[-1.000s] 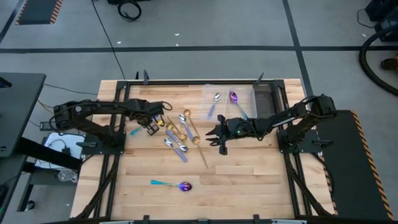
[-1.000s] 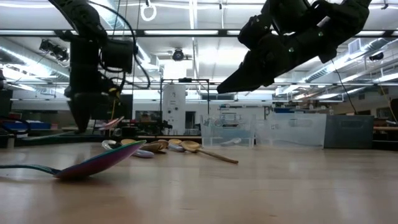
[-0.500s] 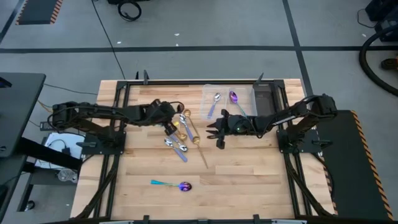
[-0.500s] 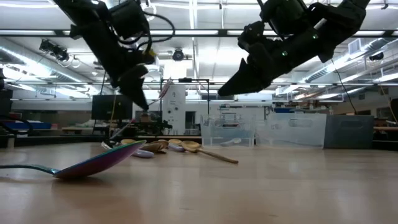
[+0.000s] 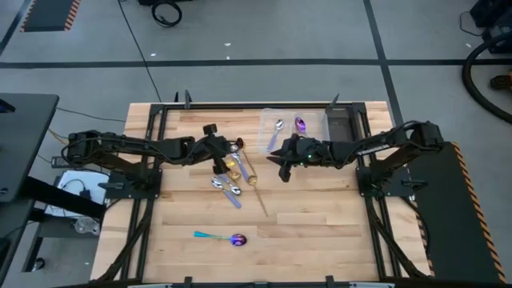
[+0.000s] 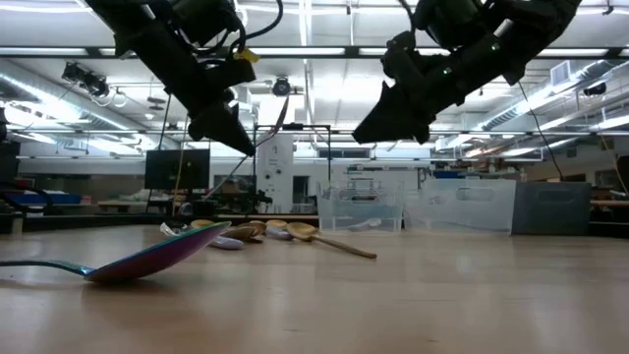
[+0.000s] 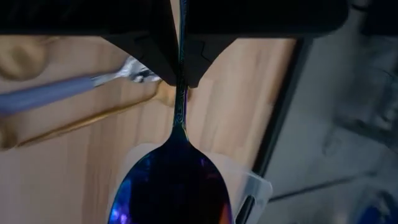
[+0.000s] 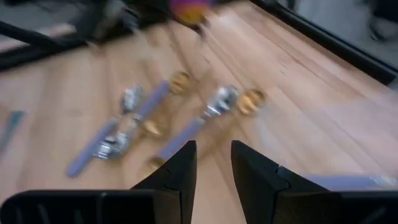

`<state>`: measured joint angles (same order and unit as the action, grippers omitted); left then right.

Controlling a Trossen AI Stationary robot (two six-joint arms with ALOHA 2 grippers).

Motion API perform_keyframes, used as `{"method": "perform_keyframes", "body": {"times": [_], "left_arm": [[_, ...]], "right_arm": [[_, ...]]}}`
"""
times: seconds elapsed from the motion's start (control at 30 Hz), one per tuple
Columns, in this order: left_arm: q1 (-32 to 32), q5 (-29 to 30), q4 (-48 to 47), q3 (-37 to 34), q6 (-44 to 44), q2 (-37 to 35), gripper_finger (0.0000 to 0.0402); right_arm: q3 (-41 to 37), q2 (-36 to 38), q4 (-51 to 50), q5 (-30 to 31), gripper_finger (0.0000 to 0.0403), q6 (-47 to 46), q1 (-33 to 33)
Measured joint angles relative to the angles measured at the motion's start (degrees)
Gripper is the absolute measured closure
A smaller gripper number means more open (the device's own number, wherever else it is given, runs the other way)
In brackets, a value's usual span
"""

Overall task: Sort silverware by color (type)
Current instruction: Put the top purple spoon into the right transparent bin

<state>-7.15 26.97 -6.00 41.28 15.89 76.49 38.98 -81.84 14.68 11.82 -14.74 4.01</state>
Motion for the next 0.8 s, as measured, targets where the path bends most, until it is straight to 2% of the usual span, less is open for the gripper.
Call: {"method": "perform_keyframes", "body": {"times": [0.2,0.37,0.57,0.7,0.8], "left_arm": [[0.04,0.5,3.01,0.0,8.99,0.39,0.0387],[0.36,0.47,4.66,0.0,13.82,0.39,0.0387],[2.98,0.84,9.07,0.07,25.84,4.3,0.0386],[4.48,7.12,13.05,0.02,35.3,8.01,0.0386],[5.0,8.4,18.71,0.0,38.31,10.15,0.0386]], "right_arm": [[6.79,-0.29,-14.25,1.44,0.0293,-1.48,0.52],[11.47,-0.31,-21.49,1.35,0.0293,-2.06,1.46],[13.08,-0.31,-22.9,-4.26,0.0293,-3.35,4.56],[13.77,-0.31,-24.7,-5.71,0.0293,-3.98,6.18],[14.33,-0.31,-24.58,-6.04,0.0293,-2.67,6.25]]}}
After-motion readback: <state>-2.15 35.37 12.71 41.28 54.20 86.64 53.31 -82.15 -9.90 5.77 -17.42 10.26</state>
